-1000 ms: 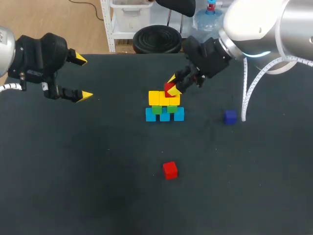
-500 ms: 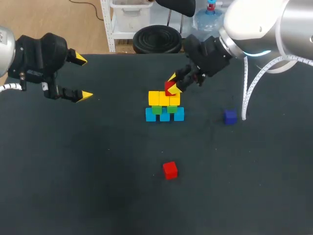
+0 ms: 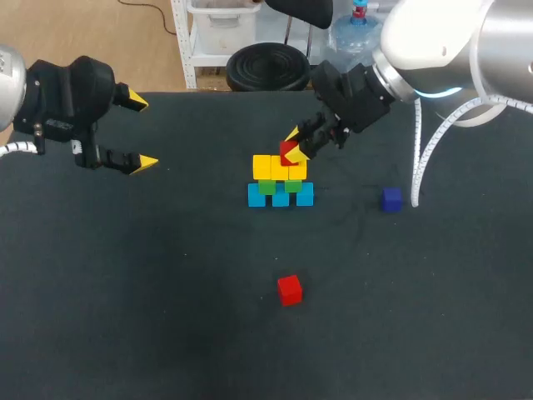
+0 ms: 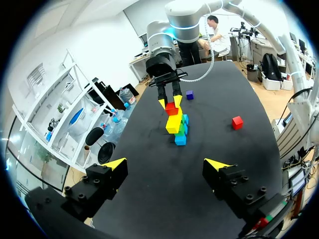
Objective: Place the blue cubes, place green cubes on the blue cubes, place the yellow cubes on the green cubes, then place the red cubes on the yellow cubes, and place purple cube on the red cubes.
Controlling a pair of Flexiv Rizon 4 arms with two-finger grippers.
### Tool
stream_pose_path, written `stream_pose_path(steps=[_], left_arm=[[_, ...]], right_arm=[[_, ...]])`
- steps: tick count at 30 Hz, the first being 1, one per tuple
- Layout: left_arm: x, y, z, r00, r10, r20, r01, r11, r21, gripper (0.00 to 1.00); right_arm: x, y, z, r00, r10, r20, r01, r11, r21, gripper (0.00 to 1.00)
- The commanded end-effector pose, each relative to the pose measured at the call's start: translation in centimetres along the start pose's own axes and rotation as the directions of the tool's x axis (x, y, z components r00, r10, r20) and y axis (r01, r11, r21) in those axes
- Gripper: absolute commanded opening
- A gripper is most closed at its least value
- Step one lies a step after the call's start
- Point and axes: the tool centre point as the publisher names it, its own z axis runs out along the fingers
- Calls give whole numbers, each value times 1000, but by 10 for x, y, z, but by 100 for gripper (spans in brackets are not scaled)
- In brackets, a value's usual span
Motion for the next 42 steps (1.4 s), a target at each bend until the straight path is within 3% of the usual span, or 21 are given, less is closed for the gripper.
stream_pose_path(steps=[1, 12, 22, 24, 27, 30, 31, 36, 42], left_arm=[[2, 0, -1, 1000, 4, 10, -4, 1000, -1, 100], [2, 0, -1, 1000, 4, 10, -4, 1000, -1, 100], [2, 0, -1, 1000, 4, 10, -4, 1000, -1, 100], [2, 0, -1, 1000, 4, 10, -4, 1000, -1, 100], [2, 0, -1, 1000, 4, 10, -4, 1000, -1, 100], [2, 0, -1, 1000, 4, 10, -4, 1000, -1, 100], [2, 0, -1, 1000, 4, 10, -4, 1000, -1, 100], [2, 0, -1, 1000, 4, 10, -4, 1000, -1, 100], [2, 0, -1, 1000, 4, 10, -4, 1000, -1, 100]], right_arm=[[0, 1, 0, 1000, -1, 2, 1, 1000, 2, 31], [1, 2, 0, 1000, 1, 0, -1, 1000, 2, 38], [1, 2, -1, 1000, -2, 1, 2, 1000, 4, 51], [1, 2, -1, 1000, -2, 1, 2, 1000, 5, 56], [0, 2, -3, 1000, -2, 1, 2, 1000, 8, 76], [-1, 3, -9, 1000, -3, 4, 3, 1000, 14, 87], [-2, 3, -12, 1000, -6, 5, 6, 1000, 19, 100], [-2, 5, -37, 1000, -25, 17, 24, 998, 59, 100], [19, 4, -81, 998, 2, 70, -10, 994, 108, 100]])
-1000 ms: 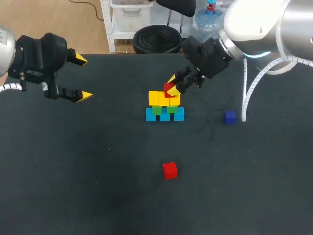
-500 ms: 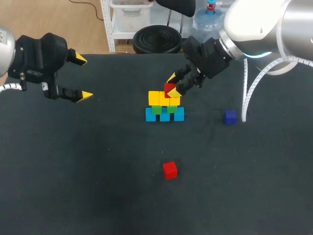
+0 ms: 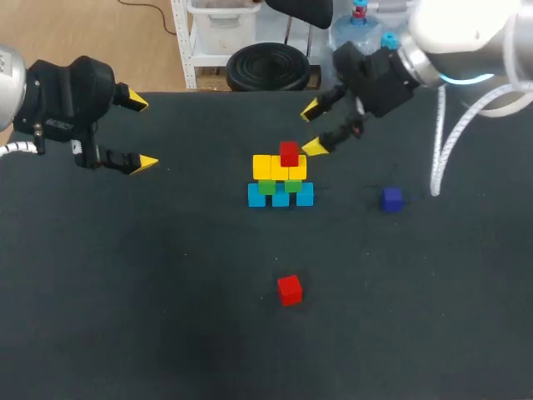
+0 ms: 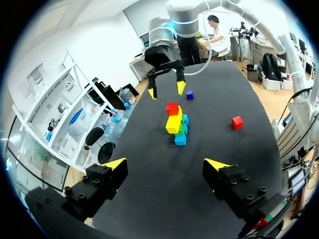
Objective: Place the blue cubes, place green cubes on the blue cubes, place the yellow cubes on the green cubes, then place the red cubes on the yellow cubes, and place purple cube on the red cubes.
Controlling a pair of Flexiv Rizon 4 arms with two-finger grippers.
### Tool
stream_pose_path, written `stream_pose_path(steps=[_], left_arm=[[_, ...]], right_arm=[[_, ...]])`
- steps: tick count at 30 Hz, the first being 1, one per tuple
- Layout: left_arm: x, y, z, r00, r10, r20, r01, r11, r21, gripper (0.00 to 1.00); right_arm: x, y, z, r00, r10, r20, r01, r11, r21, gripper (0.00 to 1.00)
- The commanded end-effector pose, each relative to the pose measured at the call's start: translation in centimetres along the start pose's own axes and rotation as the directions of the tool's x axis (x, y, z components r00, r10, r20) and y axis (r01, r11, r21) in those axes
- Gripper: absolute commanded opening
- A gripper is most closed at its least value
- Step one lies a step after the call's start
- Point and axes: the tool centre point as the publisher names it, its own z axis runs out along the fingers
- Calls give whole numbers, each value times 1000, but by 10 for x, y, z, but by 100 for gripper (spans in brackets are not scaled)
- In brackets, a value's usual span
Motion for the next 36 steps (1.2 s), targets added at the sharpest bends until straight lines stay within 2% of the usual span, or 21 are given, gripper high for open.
stream_pose_path(steps=[1, 10, 18, 21, 27, 32, 36], left_arm=[[2, 0, -1, 1000, 4, 10, -4, 1000, -1, 100], [2, 0, -1, 1000, 4, 10, -4, 1000, -1, 100], [2, 0, -1, 1000, 4, 10, -4, 1000, -1, 100], [2, 0, -1, 1000, 4, 10, -4, 1000, -1, 100], [2, 0, -1, 1000, 4, 10, -4, 1000, -1, 100], [2, 0, -1, 1000, 4, 10, -4, 1000, -1, 100], [2, 0, -1, 1000, 4, 10, -4, 1000, -1, 100]], right_arm=[[21, 12, -42, 999, -4, 40, 2, 999, 47, 100], [53, 11, -102, 997, -17, 77, 5, 988, 156, 100], [79, 15, -139, 985, 9, 174, -48, 974, 221, 100], [85, 17, -146, 978, 19, 207, -67, 971, 228, 100], [90, 19, -149, 978, 10, 206, -58, 972, 228, 100], [93, 23, -151, 982, -21, 186, -11, 986, 166, 100], [93, 23, -151, 982, -21, 186, -11, 986, 166, 100]])
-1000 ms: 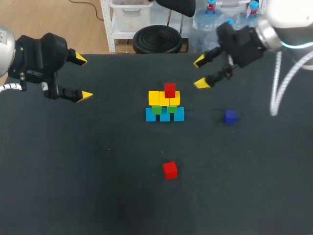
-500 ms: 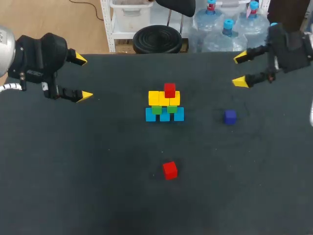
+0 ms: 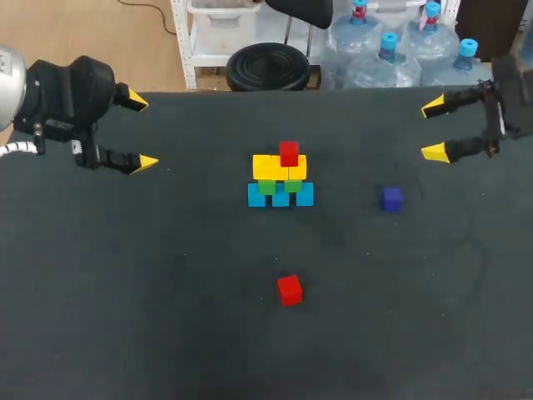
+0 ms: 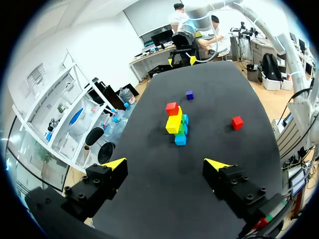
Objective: Place the blue cubes, place green cubes on the blue cubes, place the yellow cubes on the green cubes, then place the red cubes on the yellow cubes, and place purple cube on the red cubes.
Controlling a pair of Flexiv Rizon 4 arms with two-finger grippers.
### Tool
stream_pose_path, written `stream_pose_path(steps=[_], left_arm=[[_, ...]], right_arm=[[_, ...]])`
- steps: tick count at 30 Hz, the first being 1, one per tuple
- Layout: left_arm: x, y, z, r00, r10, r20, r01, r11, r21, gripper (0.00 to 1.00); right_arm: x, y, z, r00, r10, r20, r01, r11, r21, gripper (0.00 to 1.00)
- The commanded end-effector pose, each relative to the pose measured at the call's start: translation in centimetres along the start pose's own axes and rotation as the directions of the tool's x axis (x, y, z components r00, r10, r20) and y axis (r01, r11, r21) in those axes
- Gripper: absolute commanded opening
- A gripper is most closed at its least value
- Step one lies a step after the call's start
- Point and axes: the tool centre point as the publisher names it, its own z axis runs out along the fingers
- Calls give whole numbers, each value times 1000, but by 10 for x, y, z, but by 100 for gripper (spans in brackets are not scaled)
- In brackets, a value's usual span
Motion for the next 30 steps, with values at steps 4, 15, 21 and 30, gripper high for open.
stream_pose_path(steps=[4, 15, 21, 30], left_arm=[[2, -4, 1, 1000, 18, 22, -18, 1000, 4, 100], [-4, -49, -4, 941, 320, 111, -333, 932, 140, 100], [-7, -65, -6, 885, 432, 173, -462, 859, 219, 100], [-21, -76, 11, 741, 619, 260, -671, 665, 329, 100]], right_arm=[[0, -6, -1, 1000, 1, 2, -1, 1000, -14, 100], [0, -6, -1, 1000, 1, 2, -1, 1000, -14, 100], [0, -6, -1, 1000, 1, 2, -1, 1000, -14, 100], [0, -6, -1, 1000, 1, 2, -1, 1000, -14, 100]])
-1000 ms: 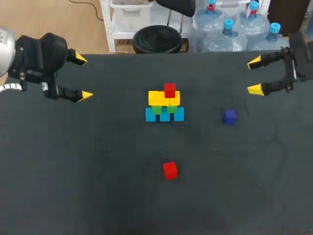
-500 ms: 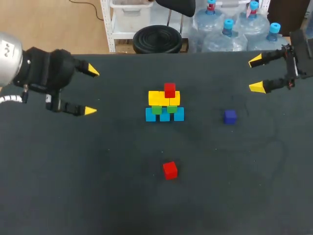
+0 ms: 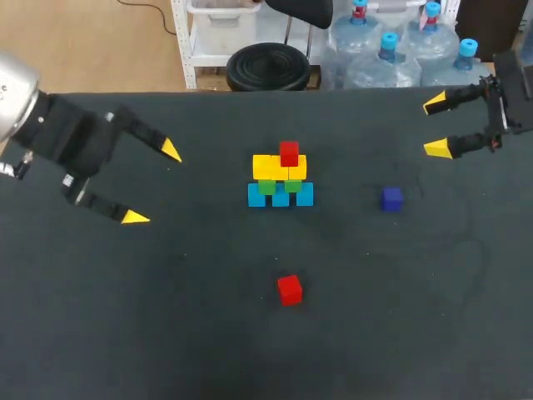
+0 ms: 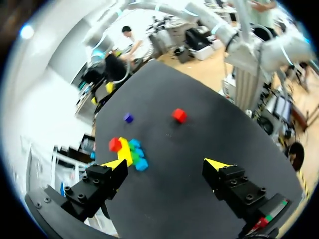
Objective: Place the blue cubes, place green cubes on the blue cubes, place the yellow cubes on the green cubes, then place the red cubes on the yellow cubes, and place purple cube on the red cubes.
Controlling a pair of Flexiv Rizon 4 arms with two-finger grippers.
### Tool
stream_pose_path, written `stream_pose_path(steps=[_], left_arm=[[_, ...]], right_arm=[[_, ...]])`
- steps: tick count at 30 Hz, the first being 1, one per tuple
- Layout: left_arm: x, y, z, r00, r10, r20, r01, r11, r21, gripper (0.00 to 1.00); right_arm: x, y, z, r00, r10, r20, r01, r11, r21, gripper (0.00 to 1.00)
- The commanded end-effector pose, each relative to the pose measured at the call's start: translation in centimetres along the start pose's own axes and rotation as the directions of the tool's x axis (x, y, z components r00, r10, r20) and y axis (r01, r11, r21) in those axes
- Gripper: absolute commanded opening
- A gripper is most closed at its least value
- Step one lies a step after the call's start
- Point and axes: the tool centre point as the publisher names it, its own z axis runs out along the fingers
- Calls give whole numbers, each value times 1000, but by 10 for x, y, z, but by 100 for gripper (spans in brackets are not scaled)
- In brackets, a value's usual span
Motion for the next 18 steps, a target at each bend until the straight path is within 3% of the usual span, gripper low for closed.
stream_pose_path(steps=[1, 9, 18], left_arm=[[2, 16, 12, 995, 101, 19, -103, 988, 114, 100], [-17, 16, 41, 969, 238, 60, -246, 927, 283, 100], [-41, 14, 70, 969, 244, 36, -241, 900, 363, 100]], right_arm=[[0, 0, 1, 1000, -1, 2, 1, 1000, 0, 100], [0, 0, 1, 1000, -1, 2, 1, 1000, 0, 100], [0, 0, 1, 1000, -1, 2, 1, 1000, 0, 100]])
